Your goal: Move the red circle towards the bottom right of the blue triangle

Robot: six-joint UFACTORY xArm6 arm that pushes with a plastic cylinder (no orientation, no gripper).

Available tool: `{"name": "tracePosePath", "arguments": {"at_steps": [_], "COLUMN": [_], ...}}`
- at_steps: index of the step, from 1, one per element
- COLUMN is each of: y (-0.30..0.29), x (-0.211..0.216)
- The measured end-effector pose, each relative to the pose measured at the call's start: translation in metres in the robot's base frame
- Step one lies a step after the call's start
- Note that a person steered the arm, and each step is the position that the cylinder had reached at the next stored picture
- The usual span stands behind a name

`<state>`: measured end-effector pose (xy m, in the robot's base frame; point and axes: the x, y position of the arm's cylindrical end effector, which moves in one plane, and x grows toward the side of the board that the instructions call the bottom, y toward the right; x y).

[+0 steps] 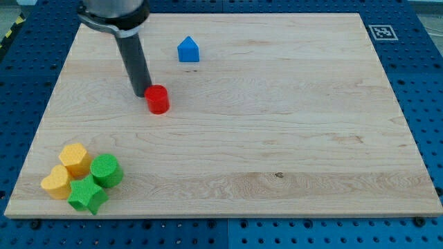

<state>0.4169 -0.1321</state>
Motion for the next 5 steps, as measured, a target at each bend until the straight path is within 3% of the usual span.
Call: {"name": "tracePosePath", "arguments": {"at_steps": [3,5], "y": [0.007,0.062], "x": [0.035,0.062]}}
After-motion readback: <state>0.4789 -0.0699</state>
